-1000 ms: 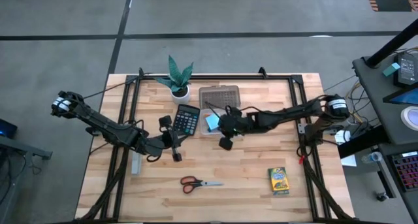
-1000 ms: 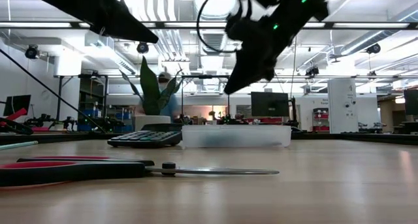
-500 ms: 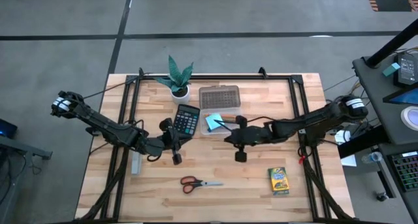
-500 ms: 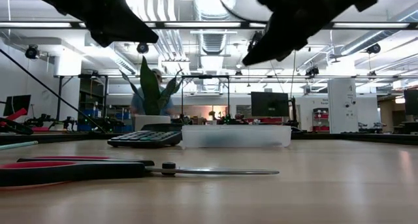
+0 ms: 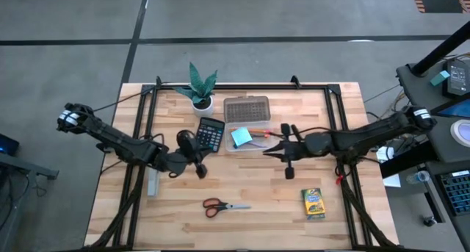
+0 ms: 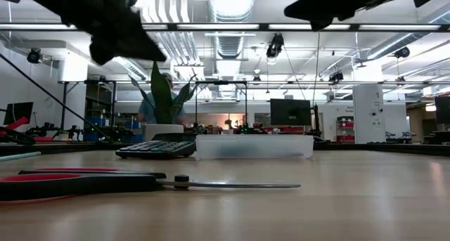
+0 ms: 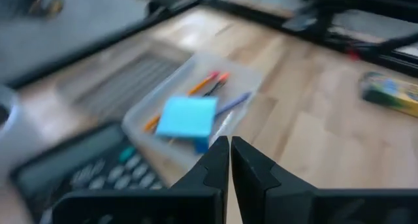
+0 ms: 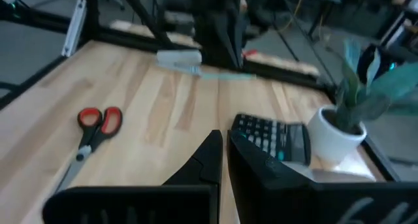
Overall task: Pack school essentials
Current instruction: Put the light blue pencil into the supplies box
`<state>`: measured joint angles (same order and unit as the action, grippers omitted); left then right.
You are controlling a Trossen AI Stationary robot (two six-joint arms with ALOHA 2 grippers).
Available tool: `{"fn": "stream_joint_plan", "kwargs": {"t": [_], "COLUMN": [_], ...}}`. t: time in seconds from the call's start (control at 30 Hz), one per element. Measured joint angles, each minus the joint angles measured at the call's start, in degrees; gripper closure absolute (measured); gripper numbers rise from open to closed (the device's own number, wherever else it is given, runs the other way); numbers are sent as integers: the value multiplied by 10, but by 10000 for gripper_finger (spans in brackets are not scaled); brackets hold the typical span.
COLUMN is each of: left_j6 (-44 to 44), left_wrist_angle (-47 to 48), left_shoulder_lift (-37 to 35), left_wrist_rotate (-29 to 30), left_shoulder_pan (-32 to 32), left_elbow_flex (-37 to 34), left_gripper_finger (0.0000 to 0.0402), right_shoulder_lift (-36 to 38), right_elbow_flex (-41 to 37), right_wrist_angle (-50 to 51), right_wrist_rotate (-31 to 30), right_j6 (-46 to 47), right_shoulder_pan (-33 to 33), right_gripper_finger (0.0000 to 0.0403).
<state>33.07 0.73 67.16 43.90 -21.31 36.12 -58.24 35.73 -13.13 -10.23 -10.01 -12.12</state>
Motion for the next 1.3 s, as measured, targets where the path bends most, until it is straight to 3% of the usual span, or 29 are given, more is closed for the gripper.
{"fn": "stream_joint_plan", "kwargs": {"t": [0.17,0.3,0.4,0.8,1.3], "left_j6": [241,439,508,549,561], "left_wrist_angle": [165,328,418,628,656], "left_shoulder_lift": [0,6,22,107,265], "left_wrist_rotate": [-44,-183,-269,-323,-319], "left_shoulder_pan": [44,90,115,203,244], "left_elbow_flex": [1,3,3,9,40], "left_gripper_finger": [401,401,401,401,401], "right_shoulder_lift": [36,49,56,68,68], "right_elbow_flex": [-33,-61,-68,-55,-55], "right_wrist_angle": [-19,-46,-74,-40,-36], "right_wrist_rotate": [2,1,1,2,2], "right_j6": [-13,-27,-42,-46,-50], "right_shoulder_pan": [0,2,6,9,9], "right_gripper_finger": [390,390,390,390,390]}}
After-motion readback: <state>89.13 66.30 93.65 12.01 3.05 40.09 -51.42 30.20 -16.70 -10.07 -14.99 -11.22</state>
